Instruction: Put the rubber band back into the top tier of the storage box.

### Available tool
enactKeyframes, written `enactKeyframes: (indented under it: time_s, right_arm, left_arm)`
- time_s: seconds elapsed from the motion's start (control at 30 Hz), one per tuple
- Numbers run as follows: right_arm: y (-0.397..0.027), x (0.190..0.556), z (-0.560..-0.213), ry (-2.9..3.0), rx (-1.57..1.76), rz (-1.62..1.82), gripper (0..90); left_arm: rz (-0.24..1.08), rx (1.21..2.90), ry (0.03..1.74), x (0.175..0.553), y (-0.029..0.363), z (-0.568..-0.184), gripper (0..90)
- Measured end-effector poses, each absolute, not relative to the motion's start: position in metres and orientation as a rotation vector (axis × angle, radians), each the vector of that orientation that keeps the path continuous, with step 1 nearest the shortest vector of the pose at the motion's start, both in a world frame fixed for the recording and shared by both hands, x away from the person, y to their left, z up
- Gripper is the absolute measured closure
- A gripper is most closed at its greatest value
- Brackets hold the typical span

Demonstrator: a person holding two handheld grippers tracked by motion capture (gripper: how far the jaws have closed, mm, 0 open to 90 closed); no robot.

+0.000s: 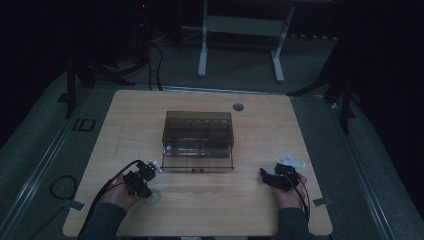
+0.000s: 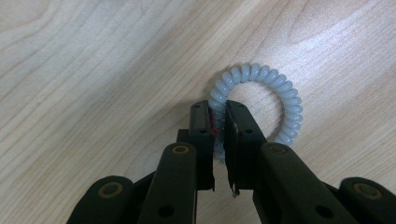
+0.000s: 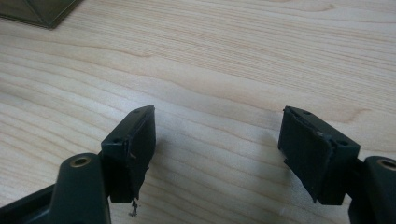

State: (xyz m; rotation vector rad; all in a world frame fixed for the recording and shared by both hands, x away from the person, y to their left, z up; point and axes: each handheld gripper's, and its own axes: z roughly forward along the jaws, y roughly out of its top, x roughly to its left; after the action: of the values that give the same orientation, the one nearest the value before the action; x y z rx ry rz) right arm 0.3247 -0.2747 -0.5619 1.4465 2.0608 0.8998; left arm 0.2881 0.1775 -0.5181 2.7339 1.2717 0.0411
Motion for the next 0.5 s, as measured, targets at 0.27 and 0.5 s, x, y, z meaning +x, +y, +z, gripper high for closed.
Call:
enactKeyframes:
  time_s: [0.27,0.5]
  right_arm:
    - [-0.275,0.325,-0.562,2.061,1.447,0.9,27.3]
    - [-0.275,0.325,-0.562,2.061,1.446,0.9,27.4]
  left_arm:
    - [0.036,2.727,1.265,0.289,0.179,-0.513,82.1]
    - [0.031,2.721,1.257,0.292,0.184,-0.506,82.1]
